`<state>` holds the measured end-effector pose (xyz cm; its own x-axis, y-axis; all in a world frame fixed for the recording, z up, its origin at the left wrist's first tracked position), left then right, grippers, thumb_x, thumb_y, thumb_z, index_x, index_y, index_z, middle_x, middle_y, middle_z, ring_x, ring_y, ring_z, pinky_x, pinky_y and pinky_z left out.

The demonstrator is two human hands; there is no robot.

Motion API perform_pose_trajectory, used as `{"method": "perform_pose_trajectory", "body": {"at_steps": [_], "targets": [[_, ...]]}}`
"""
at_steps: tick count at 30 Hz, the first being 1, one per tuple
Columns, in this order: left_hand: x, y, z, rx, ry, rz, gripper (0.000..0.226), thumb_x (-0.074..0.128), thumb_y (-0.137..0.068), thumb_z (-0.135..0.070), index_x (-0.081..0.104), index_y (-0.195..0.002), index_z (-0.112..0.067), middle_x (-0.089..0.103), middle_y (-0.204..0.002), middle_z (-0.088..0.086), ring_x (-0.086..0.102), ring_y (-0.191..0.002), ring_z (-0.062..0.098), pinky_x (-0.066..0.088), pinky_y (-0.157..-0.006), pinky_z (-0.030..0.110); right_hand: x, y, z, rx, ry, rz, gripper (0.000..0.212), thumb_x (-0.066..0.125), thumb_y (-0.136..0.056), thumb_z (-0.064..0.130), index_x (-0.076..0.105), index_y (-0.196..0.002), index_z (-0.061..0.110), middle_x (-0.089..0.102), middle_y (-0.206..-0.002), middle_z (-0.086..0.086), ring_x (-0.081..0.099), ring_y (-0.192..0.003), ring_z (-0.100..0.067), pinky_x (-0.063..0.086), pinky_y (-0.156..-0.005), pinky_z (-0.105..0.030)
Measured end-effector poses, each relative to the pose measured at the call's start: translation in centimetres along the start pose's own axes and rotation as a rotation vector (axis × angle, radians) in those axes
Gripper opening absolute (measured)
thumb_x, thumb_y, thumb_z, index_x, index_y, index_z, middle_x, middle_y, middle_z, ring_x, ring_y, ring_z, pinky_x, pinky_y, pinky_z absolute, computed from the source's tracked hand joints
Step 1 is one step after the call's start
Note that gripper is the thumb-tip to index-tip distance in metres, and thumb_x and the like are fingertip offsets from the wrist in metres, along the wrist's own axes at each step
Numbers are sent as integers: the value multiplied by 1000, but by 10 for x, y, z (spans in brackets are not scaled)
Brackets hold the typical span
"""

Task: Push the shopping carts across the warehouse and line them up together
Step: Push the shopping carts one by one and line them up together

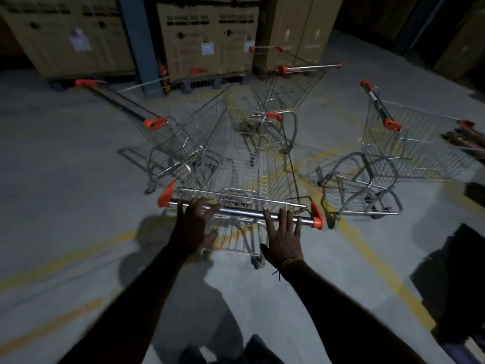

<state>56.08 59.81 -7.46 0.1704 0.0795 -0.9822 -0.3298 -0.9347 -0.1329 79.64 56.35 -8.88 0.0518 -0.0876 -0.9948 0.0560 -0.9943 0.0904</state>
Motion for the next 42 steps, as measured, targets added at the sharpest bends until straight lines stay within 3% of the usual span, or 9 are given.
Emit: {"method": "perform_pose_trajectory", "body": {"at_steps": [3,5,13,23,28,34,38,40,42], "targets": [[0,32,-20,-1,22,-93,72,68,-71,-49,50,-138,-30,47,-137,11,40,-133,33,21,-110,62,12,26,-4,-36,-32,-15,120,78,-62,51,7,-154,20,30,-151,-30,26,-140,-49,5,-112,-65],[1,49,-32,-65,20,-123,67,65,-72,-51,52,-135,-31,50,-134,8,42,-132,31,20,-110,61,16,41,-9,-74,-53,-48,121,81,-58,46,12,-153,20,30,-150,-31,27,-139,-50,8,-111,-67],[-5,107,-108,-199,-41,-234,58,59,-75,-51,54,-128,-29,56,-121,9,50,-122,30,29,-105,58,27,97,-54,-244,-83,-100,122,80,-53,38,14,-153,18,24,-153,-30,22,-141,-51,7,-110,-69],[-2,185,-182,-379,-140,-170,54,58,-80,-55,53,-130,-35,55,-122,5,51,-121,26,28,-106,57,39,155,-92,-404,-69,-79,119,77,-57,35,10,-155,23,15,-157,-25,14,-143,-49,0,-112,-69],[-16,219,-201,-445,-116,-244,51,61,-79,-55,57,-125,-34,55,-115,5,51,-111,25,36,-99,54,44,173,-86,-498,-89,-58,123,78,-49,34,16,-154,21,17,-156,-25,18,-140,-50,0,-110,-69],[-20,264,-205,-553,-82,-269,54,63,-77,-54,58,-127,-33,53,-118,4,50,-117,23,29,-105,59,44,192,-67,-604,-133,-47,129,74,-49,27,0,-154,31,3,-161,-20,3,-145,-45,-9,-113,-64],[-20,289,-199,-659,-142,-204,56,54,-78,-58,59,-126,-30,56,-123,9,50,-122,28,21,-109,59,41,199,-46,-682,-88,-83,120,74,-52,24,10,-154,29,3,-161,-21,0,-146,-45,2,-111,-69],[-20,302,-193,-696,-156,-200,56,54,-77,-58,61,-123,-27,57,-123,11,49,-122,29,20,-109,59,41,198,-32,-722,-57,-82,123,74,-53,26,3,-154,29,3,-161,-22,1,-146,-46,9,-110,-71],[-21,314,-188,-724,-173,-199,56,56,-78,-56,61,-124,-24,56,-124,11,49,-121,30,21,-109,59,41,195,-18,-757,-46,-69,124,72,-57,26,-4,-154,30,-2,-161,-21,-5,-147,-44,5,-111,-70]]}}
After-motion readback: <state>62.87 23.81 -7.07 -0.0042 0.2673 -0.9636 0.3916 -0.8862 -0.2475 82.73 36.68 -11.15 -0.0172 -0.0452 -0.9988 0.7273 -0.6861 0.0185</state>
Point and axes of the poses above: each hand's wrist, its own y-axis away from the middle knuckle, its own x-axis out of the palm, z = x × y, the point moved 7 cm from there along -y, towards the middle knuckle
